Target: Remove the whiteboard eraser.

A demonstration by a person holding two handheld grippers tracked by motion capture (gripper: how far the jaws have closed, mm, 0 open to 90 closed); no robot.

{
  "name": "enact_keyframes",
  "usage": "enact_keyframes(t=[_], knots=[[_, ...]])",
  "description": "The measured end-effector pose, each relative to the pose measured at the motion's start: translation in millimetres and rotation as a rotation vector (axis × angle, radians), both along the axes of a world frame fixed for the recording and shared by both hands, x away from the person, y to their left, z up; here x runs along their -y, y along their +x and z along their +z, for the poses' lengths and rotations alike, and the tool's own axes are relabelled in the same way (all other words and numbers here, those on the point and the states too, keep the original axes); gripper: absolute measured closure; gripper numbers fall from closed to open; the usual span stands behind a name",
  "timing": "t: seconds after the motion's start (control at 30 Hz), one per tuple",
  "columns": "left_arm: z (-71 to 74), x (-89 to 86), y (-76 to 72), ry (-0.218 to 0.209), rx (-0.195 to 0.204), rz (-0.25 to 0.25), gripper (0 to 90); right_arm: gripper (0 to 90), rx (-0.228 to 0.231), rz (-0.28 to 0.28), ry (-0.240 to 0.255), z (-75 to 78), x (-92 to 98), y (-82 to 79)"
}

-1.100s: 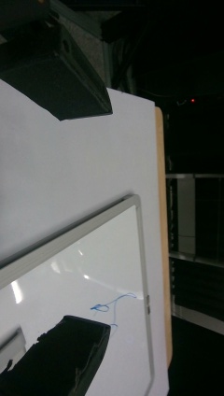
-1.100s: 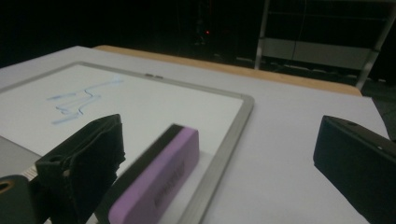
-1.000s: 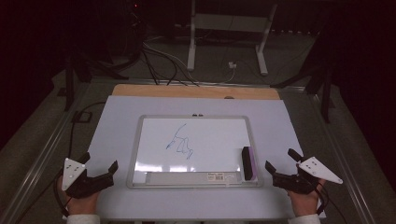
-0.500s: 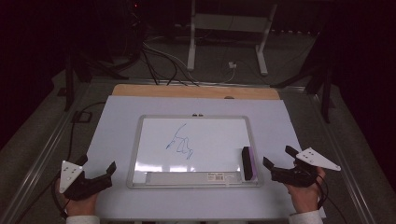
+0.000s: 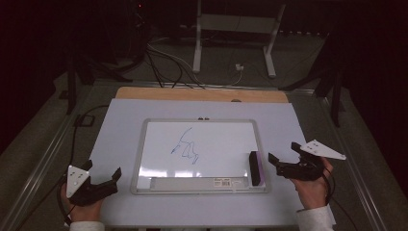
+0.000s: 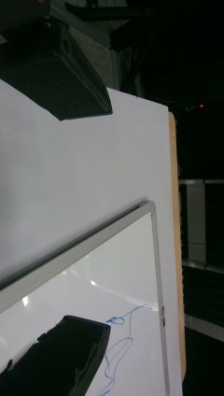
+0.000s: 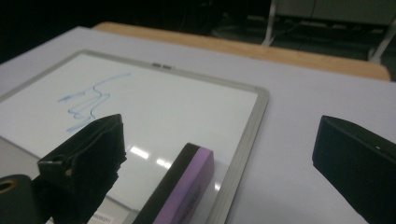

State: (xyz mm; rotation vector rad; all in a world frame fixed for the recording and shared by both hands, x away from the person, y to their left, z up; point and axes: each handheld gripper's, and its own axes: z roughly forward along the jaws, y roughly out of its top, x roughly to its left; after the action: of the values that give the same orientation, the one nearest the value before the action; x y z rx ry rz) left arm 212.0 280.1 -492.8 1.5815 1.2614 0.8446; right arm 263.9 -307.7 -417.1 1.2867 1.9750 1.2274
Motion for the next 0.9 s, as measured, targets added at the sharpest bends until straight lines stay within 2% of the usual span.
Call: enact_keyframes(t=[0.03, 0.17, 0.2, 0.23, 0.27, 0.3, 0.33, 0.4, 0.53, 0.63, 0.67, 0.7, 0.73, 0.77, 0.8, 0.87, 0.9], knots=[[0.0, 0.0, 0.0, 0.0, 0.0, 0.0, 0.6, 2.5, 0.0, 0.0, 0.0, 0.0, 0.0, 0.0], [-1.4, 0.8, 1.2, 0.007, -0.009, -0.003, 0.6, 2.4, -0.072, 0.009, -0.027, -7.7, 0.1, 9.9], [-1.3, 1.1, 1.0, 0.009, -0.009, -0.003, 0.6, 2.4, -0.072, 0.009, -0.027, -7.7, 0.1, 9.9], [-1.0, 1.1, 0.8, 0.011, -0.008, -0.002, 0.6, 2.4, -0.105, 0.019, -0.033, -12.8, 0.6, 13.6], [-0.8, 1.3, 1.1, 0.009, -0.006, 0.001, 0.6, 2.4, -0.105, 0.019, -0.033, -12.8, 0.6, 13.6], [-0.8, 1.2, 1.2, 0.008, -0.006, 0.003, 0.6, 2.0, -0.139, 0.028, -0.03, -18.4, 1.1, 16.7], [-1.1, 1.1, 1.3, 0.01, -0.008, 0.003, 0.6, 2.0, -0.139, 0.028, -0.03, -18.4, 1.1, 16.7], [-1.6, 1.2, 1.6, 0.011, -0.01, 0.004, 0.6, 3.0, -0.193, 0.047, -0.01, -26.9, 0.2, 18.9], [-1.4, 1.9, 1.7, 0.015, -0.01, 0.005, 0.6, 7.4, -0.224, 0.071, -0.016, -33.1, -3.0, 18.2], [-1.6, 3.0, 1.6, 0.018, -0.011, 0.003, 0.6, 19.3, -0.26, 0.092, -0.024, -38.6, -7.0, 16.4], [-1.6, 3.0, 1.3, 0.021, -0.013, 0.003, 0.6, 19.3, -0.26, 0.092, -0.024, -38.6, -7.0, 16.4], [-1.6, 2.9, 1.1, 0.02, -0.013, 0.003, 0.6, 24.4, -0.271, 0.092, -0.027, -39.8, -8.1, 16.1], [-1.7, 2.8, 1.1, 0.017, -0.011, 0.005, 0.6, 36.6, -0.292, 0.113, -0.018, -42.5, -9.6, 14.4], [-1.6, 2.5, 0.9, 0.017, -0.012, 0.004, 0.6, 43.5, -0.305, 0.127, -0.011, -44.1, -10.2, 13.2], [-1.5, 2.2, 0.5, 0.018, -0.013, 0.005, 0.6, 43.5, -0.305, 0.127, -0.011, -44.1, -10.2, 13.2], [-1.4, 2.1, 0.0, 0.017, -0.011, 0.008, 0.6, 55.9, -0.344, 0.162, 0.004, -51.1, -12.1, 9.1], [-1.3, 2.0, 0.0, 0.016, -0.011, 0.008, 0.6, 59.1, -0.35, 0.164, 0.004, -53.2, -12.5, 8.1]])
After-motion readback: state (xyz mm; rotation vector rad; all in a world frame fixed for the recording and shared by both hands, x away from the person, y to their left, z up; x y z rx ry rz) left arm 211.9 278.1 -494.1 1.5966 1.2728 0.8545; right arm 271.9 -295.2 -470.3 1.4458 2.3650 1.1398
